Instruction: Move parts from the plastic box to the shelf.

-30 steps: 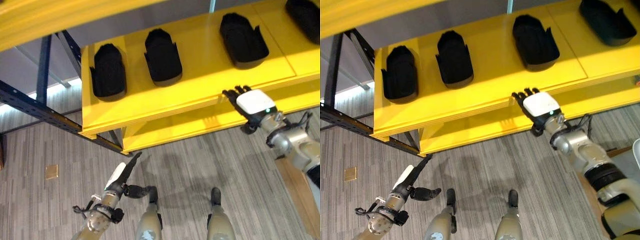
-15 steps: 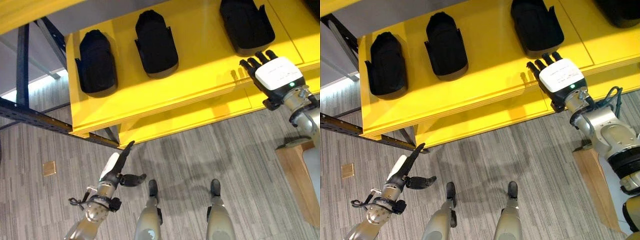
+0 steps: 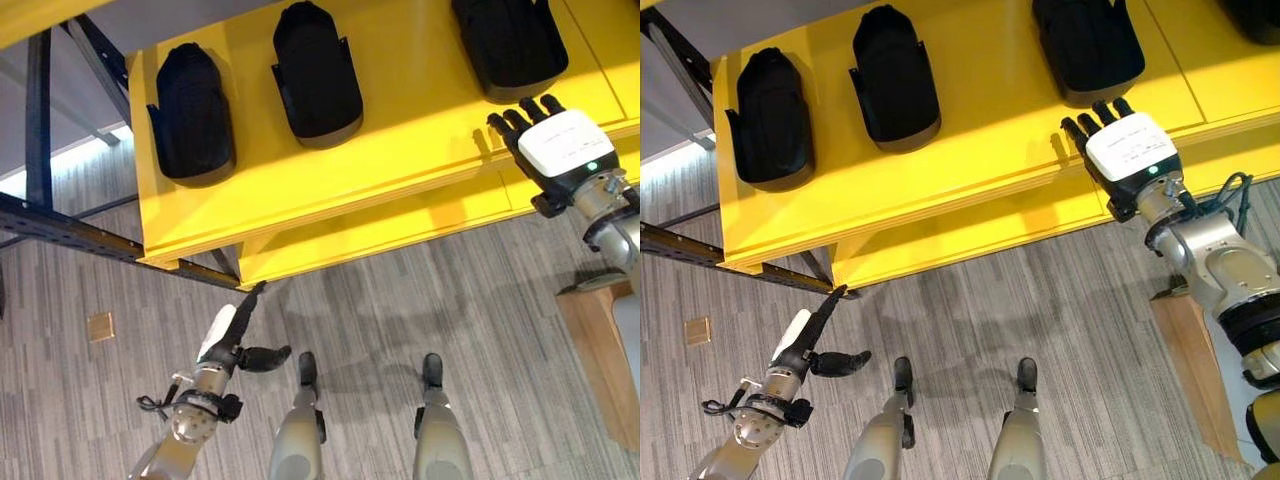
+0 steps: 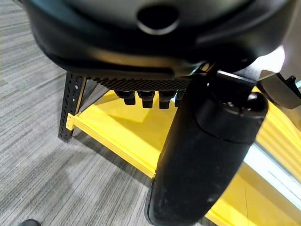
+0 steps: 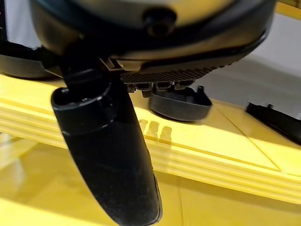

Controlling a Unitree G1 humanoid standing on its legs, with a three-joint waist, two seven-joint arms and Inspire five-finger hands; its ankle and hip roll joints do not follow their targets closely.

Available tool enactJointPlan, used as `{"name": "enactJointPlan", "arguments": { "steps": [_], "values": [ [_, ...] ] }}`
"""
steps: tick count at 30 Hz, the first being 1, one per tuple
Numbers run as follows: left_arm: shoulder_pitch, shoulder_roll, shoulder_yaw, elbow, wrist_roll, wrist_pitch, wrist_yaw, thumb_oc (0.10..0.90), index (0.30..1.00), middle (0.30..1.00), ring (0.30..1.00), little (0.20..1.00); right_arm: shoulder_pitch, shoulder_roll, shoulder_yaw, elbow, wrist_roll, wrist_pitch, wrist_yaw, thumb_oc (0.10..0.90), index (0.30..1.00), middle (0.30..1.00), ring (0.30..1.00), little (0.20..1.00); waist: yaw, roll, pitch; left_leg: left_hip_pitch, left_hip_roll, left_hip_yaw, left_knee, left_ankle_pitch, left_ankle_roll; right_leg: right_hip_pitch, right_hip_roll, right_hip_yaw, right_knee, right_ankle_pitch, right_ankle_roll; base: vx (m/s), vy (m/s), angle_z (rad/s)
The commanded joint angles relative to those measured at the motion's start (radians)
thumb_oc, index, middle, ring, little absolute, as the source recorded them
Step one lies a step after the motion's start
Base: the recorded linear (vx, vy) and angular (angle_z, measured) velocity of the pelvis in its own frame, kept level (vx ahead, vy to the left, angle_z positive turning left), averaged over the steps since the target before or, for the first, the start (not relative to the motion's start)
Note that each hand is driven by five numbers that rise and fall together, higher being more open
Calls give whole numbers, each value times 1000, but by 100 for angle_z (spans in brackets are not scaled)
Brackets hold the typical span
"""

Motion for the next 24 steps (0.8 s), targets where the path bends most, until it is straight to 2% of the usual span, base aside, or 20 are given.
{"name": "enactJointPlan", "arguments": {
  "steps": [1,7,24],
  "values": [
    [17,57,47,-63,-30,-67,65,900,1000,1000,1000,1000,-202,-54,24,-9,69,46,-92,900,1000,1000,1000,1000,12,-48,-33,-22,26,-40,13,36,-5,-64,-2,18,154,-81,-44,0,0,0],
    [20,54,56,-65,-41,-68,75,900,1000,1000,1000,1000,-259,-46,51,59,105,57,-109,900,1000,1000,1000,1000,16,-38,-24,-35,23,-44,4,43,-7,-79,-3,15,163,-83,-46,0,0,0],
    [17,45,70,-57,-61,-77,103,900,1000,1000,1000,1000,-302,1,35,227,204,76,-137,900,1000,1000,1000,1000,30,-22,-4,-49,13,-52,-7,51,-6,-107,-3,14,188,-86,-48,-1,-1,0]
  ]
}}
